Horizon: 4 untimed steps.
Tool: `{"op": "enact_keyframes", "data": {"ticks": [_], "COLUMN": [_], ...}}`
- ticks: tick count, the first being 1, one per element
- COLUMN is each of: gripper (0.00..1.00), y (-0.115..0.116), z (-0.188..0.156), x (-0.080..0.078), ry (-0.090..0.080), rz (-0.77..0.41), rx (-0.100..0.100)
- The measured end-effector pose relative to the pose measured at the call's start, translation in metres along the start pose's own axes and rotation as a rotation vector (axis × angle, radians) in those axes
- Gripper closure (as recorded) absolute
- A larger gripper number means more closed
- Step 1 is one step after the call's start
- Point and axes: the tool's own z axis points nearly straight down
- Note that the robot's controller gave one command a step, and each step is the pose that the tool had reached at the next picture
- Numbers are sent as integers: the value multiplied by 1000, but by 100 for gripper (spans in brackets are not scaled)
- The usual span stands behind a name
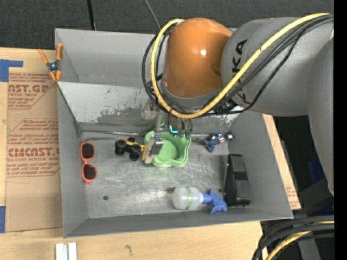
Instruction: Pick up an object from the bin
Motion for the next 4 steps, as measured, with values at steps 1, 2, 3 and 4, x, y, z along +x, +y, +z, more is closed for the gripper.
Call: {"op": "enact_keyframes", "data": {"ticks": [1,2,3,4], "gripper": [0,0,0,0], "y": [2,3,3,-7], "z": [34,105,119,140], "x": [-3,-7,-8,3], "ry": [-10,-4,-1,3], "rz": [-11,-38,-40,6], "rx": [-2,-1,0,1]}}
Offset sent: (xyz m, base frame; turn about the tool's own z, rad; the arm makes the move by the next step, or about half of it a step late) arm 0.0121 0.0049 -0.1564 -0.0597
